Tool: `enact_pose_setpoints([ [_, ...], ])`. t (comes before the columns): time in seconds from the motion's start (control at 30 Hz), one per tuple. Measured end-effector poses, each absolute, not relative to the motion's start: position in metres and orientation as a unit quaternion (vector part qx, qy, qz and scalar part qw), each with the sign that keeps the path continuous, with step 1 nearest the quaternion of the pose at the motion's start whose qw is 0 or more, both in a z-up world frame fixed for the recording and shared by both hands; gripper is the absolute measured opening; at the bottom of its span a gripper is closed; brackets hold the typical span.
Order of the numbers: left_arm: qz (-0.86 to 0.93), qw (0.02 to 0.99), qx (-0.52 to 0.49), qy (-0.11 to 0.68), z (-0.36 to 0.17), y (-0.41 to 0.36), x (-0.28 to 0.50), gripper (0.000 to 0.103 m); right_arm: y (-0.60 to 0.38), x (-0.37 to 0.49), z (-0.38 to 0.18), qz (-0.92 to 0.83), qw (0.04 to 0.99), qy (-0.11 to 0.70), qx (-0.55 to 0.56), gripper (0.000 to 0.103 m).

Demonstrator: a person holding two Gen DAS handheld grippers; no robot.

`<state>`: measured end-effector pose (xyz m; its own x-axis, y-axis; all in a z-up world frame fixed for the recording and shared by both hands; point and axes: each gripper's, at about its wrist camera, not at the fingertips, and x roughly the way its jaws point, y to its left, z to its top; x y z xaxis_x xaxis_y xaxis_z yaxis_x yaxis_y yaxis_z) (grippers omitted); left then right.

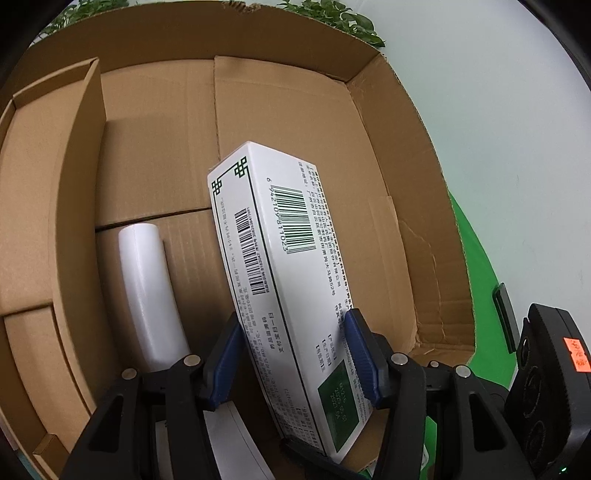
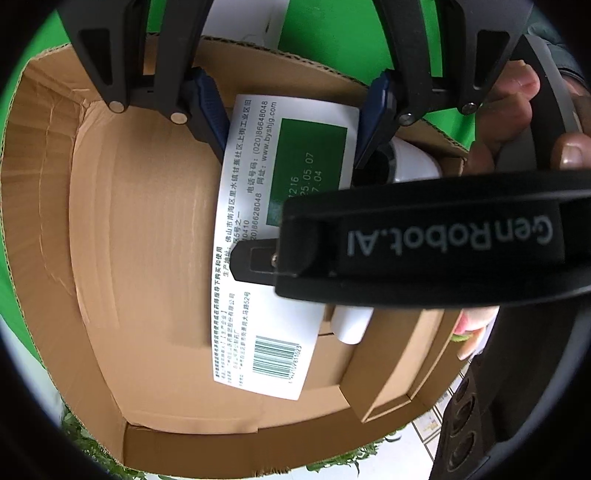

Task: Organize objects
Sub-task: 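Lower the medicine box beside the hair dryer and open the left gripper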

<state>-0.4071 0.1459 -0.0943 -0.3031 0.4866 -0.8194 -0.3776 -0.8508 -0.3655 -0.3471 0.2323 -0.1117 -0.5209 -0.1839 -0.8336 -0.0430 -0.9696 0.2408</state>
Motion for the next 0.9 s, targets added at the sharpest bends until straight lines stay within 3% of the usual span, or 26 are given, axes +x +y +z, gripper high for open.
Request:
enact_pose_setpoints([
  [0.7,0.799,0.262,-0.540,-0.041,-0.090,0.148,-0.411,0.052,0.250,-0.316,-0.091,-0.875,0.055,-0.144,0.459,0.066],
  [0.9,0.801,0.252,-0.543,-0.023,-0.084,0.138,-0.395,0.052,0.253,-0.310,-0.093,-0.877,0.050,-0.143,0.455,0.054],
])
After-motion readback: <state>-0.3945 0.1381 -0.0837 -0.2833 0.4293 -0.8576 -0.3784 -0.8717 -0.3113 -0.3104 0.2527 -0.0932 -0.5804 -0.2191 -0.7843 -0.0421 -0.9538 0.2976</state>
